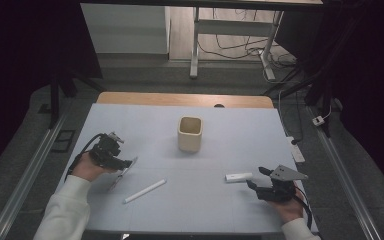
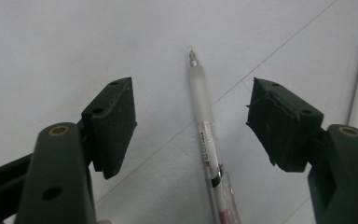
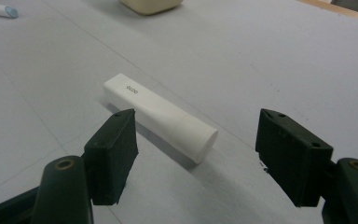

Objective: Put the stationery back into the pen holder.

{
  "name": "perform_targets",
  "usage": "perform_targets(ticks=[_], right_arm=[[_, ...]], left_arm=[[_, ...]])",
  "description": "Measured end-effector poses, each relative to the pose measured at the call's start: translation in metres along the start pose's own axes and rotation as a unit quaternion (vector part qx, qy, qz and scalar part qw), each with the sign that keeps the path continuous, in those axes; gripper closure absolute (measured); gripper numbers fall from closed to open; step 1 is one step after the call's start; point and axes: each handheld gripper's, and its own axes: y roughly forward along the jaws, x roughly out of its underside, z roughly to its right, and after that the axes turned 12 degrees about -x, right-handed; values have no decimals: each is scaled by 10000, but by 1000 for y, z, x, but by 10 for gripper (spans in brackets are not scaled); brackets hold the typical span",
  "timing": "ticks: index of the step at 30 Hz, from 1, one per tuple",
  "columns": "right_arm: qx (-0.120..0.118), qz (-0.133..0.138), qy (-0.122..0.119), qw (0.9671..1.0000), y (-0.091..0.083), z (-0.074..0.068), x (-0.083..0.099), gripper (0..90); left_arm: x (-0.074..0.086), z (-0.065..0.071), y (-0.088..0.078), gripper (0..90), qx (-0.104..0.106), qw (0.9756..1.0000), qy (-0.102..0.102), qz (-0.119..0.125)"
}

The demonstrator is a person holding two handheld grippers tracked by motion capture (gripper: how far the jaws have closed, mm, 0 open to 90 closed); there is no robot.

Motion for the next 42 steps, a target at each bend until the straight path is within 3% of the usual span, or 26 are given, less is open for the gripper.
perform_targets(ticks=[15, 22, 31, 42], right_arm=[[-21, -21, 9, 10000, -1, -1, 1, 288], [-20, -12, 17, 10000, 0, -1, 1, 289], [-21, -10, 18, 10000, 0, 0, 1, 288], [1, -29, -1, 10000, -1, -1, 1, 289]], left_arm=[[-7, 8, 21, 347, 33, 9997, 145, -206], [-9, 10, 28, 410, 19, 9995, 187, -234], [-8, 11, 35, 591, 61, 9992, 189, -361], [-10, 10, 34, 787, 124, 9990, 27, -434]])
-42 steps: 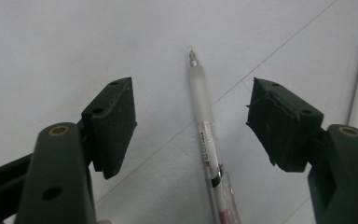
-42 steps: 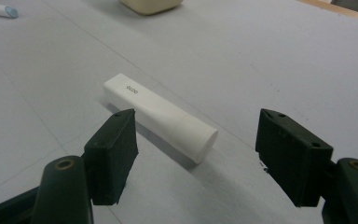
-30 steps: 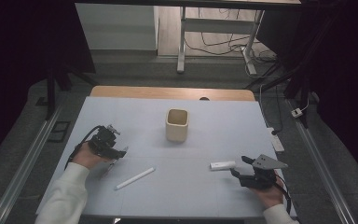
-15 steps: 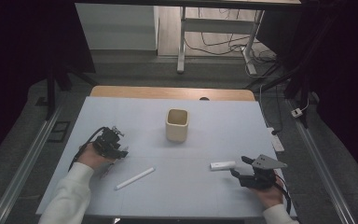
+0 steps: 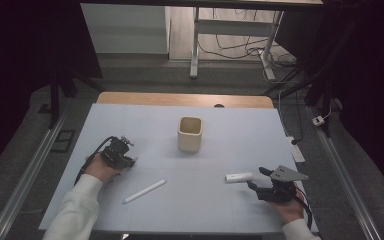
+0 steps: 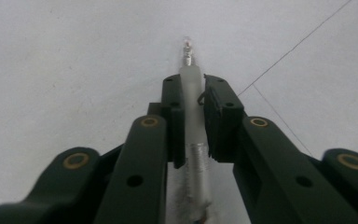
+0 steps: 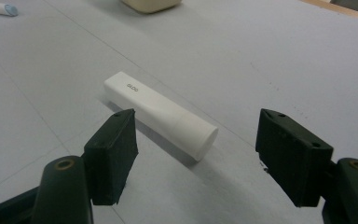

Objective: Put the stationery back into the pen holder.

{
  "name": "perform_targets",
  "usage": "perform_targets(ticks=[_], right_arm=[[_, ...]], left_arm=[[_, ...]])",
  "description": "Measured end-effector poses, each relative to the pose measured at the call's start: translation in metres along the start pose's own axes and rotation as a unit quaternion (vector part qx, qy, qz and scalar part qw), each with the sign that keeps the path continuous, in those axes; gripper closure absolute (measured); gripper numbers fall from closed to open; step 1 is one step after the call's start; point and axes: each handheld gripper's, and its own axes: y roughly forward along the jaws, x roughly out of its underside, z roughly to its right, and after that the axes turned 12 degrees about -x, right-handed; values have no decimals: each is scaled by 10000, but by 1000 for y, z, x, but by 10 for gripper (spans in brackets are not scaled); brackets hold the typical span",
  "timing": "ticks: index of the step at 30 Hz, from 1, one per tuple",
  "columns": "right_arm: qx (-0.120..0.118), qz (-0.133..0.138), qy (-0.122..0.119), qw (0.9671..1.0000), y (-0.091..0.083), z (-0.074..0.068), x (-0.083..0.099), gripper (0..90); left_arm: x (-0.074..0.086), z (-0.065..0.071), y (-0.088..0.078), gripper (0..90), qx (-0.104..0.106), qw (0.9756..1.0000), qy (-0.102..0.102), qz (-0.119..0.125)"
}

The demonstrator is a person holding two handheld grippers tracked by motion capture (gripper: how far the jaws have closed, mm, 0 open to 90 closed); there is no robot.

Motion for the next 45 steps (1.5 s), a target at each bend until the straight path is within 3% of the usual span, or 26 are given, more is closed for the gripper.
perform_targets(ticks=[4, 21, 45], right_arm=[[-2, 6, -3, 10000, 0, 0, 0, 289], [-5, 14, -10, 10000, -1, 0, 0, 288], [1, 2, -4, 10000, 0, 0, 0, 288]], left_arm=[[1, -3, 1, 792, 108, 9999, -100, 28], [4, -7, -1, 799, 193, 9997, -117, 115], [6, -16, -44, 798, 249, 9962, -212, 805]])
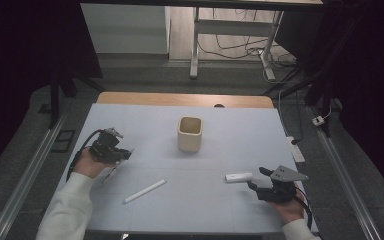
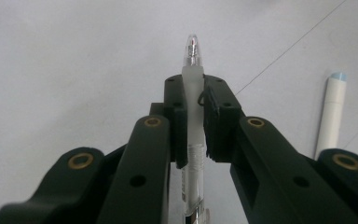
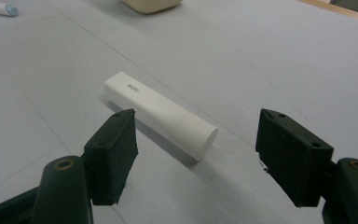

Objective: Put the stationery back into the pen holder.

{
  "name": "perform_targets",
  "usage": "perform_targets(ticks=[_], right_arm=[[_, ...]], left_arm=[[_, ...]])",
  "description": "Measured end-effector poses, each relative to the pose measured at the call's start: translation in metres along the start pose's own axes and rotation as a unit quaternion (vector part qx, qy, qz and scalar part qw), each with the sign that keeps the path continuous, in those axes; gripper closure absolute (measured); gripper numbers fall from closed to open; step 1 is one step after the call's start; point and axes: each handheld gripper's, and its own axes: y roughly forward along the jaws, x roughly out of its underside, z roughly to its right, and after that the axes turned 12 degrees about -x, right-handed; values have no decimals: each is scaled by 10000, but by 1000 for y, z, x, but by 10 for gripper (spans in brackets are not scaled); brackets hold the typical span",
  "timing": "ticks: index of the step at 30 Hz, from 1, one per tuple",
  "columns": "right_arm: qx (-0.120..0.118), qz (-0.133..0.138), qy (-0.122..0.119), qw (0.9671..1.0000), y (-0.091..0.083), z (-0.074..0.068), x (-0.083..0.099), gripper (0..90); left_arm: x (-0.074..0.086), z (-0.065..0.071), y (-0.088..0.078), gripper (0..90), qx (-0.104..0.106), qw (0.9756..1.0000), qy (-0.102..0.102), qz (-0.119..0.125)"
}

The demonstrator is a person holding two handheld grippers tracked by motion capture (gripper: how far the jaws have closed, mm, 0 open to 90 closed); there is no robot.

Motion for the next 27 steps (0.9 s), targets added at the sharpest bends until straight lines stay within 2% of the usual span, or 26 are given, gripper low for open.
perform_targets(ticks=[27], right_arm=[[13, -29, -3, 10000, 1, 0, 0, 288]], left_arm=[[0, -3, -25, 798, -84, 9985, -44, 537]])
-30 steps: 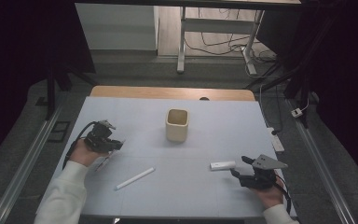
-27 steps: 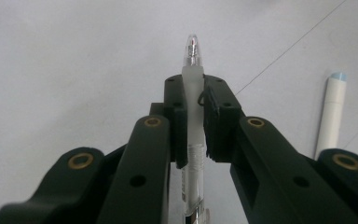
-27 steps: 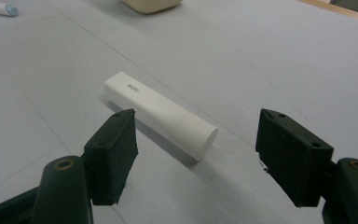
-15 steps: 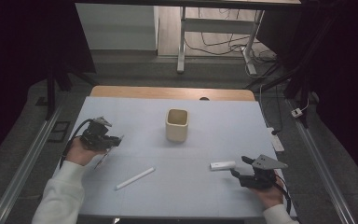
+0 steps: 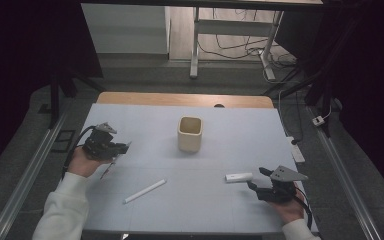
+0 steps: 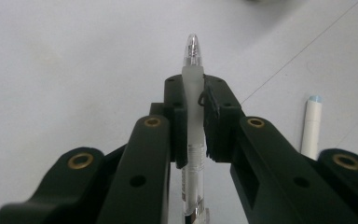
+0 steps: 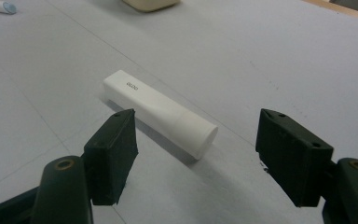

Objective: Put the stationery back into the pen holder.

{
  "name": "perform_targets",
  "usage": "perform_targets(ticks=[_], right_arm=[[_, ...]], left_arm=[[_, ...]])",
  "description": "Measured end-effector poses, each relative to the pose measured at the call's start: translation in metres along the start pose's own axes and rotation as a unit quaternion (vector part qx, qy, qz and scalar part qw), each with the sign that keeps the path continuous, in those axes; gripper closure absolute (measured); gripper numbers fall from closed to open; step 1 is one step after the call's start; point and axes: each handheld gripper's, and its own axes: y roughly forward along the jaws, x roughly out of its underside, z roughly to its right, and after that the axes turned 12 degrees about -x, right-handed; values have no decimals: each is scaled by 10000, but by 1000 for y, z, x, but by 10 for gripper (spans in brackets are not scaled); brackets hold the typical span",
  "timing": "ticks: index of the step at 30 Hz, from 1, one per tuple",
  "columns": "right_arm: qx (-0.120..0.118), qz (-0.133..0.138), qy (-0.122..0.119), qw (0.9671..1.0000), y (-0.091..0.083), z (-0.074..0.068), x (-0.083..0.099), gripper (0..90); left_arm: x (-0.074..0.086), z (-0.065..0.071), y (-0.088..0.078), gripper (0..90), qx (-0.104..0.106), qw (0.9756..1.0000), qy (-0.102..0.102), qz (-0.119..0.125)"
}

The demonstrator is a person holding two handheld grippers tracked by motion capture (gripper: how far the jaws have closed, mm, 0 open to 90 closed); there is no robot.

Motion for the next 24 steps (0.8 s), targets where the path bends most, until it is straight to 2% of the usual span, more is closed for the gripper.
perform_targets(ticks=[10, 24], right_arm=[[0, -10, -1, 10000, 0, 0, 0, 288], [13, -7, -17, 10000, 1, 0, 0, 288]], left_arm=[[-5, 6, -12, 797, 20, 9994, 48, 351], [-8, 8, -24, 797, 53, 9965, -18, 833]])
